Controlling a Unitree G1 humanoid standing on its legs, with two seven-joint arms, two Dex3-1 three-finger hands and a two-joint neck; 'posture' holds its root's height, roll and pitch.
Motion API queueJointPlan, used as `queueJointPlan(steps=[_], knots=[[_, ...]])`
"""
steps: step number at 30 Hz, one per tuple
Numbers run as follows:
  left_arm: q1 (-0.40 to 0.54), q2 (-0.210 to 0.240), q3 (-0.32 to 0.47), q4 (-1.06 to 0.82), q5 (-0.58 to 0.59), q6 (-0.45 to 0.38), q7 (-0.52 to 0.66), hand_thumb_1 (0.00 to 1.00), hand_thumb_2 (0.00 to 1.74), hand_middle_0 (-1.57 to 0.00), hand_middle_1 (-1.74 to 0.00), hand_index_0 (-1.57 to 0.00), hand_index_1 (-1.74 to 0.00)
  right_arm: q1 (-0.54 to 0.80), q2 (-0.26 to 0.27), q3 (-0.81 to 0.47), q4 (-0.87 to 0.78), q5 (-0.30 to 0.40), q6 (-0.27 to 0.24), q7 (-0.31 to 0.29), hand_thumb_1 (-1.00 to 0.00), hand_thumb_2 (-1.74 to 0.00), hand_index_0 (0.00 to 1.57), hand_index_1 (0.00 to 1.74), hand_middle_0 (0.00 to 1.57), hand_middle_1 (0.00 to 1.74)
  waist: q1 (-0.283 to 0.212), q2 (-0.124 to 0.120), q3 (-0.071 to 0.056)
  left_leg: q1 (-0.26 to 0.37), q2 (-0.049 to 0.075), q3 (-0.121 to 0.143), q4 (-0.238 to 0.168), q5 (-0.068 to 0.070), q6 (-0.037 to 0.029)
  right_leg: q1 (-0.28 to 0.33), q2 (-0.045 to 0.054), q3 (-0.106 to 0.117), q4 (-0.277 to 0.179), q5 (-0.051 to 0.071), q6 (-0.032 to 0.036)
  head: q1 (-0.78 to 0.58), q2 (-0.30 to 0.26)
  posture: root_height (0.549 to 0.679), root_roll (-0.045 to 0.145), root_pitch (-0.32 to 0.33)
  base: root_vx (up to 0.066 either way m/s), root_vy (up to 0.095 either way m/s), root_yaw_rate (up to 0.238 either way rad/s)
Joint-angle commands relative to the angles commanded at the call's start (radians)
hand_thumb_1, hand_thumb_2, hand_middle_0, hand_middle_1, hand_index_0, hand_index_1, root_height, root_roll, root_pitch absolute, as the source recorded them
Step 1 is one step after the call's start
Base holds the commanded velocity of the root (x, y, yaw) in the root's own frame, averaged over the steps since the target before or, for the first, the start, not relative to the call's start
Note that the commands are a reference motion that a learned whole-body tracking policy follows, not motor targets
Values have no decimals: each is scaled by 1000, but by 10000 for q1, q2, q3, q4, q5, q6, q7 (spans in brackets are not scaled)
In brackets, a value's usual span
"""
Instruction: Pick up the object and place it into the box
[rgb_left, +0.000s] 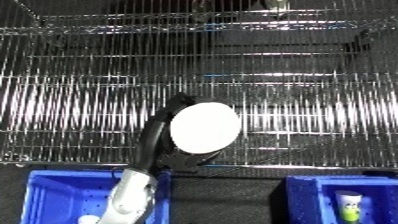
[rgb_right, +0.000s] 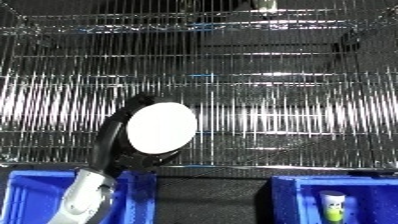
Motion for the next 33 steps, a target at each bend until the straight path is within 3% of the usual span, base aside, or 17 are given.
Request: queueJointPlan(steps=[5, 9, 15, 22, 28, 33], knots=[[285, 48, 91, -45, 131, -25, 183, 1000, 1740, -1570, -1740, -1570, -1740, -32, 33, -52, 449, -439, -68, -182, 0, 0, 0, 0, 0, 0, 112, 181, 0, 350, -28, 3, -407, 145, -61, 294, -40, 17, -306, 13, -21, -7, -16, 632, -28, 120, -3, -24, 40], [774, 134, 248, -290, 195, -88, 271, 1000, 1740, -1570, -1740, -1570, -1740, -15, 0, -175, 778, -557, -174, -290, 0, 0, 0, 0, 0, 0, 273, 391, 0, 636, -107, 9, -669, 221, -101, 569, -134, -24, -531, -9, -44, 99, -88, 636, -19, 115, -10, -30, 93], [2299, 384, 748, -1150, -231, -222, -235, 1000, 1740, -1570, -1740, -1570, -1740, 331, -68, -616, 1013, -494, -275, -440, 0, 0, 0, 0, 0, 0, 611, 820, 0, 852, -335, -7, -679, 203, -101, 772, -324, -135, -422, -209, -159, 575, -444, 638, -1, 104, -10, -11, 122], [4278, 424, 1567, -2436, -2178, -392, -1449, 1000, 1740, -1570, -1740, -1570, -1740, 637, -185, -1183, 1520, -459, -461, -357, 0, 0, 0, 0, 0, 0, 1006, 1346, 0, 1180, -541, -2, -912, 290, -119, 1000, -549, -222, -394, -374, -257, 1133, -691, 639, 16, 92, -18, 13, 125], [5649, 419, 2691, -2966, -2805, -1044, -1146, 1000, 1740, -1570, -1740, -1570, -1740, 816, -251, -1709, 1828, -391, -496, -327, 0, 0, 0, 0, 0, 0, 1329, 1656, 0, 1362, -695, -24, -929, 308, -138, 1198, -700, -327, -290, -541, -366, 1306, -900, 640, 27, 77, -17, -2, 138], [6472, 339, 3837, -2842, -2772, -2035, -169, 1000, 1740, -1570, -1740, -1570, -1740, 996, -210, -2005, 2121, -383, -650, -196, 0, 0, 0, 0, 0, 0, 1565, 1854, 0, 1482, -843, -81, -957, 341, -147, 1386, -786, -428, -243, -688, -446, 1258, -1159, 640, 33, 66, -5, -9, 135]])
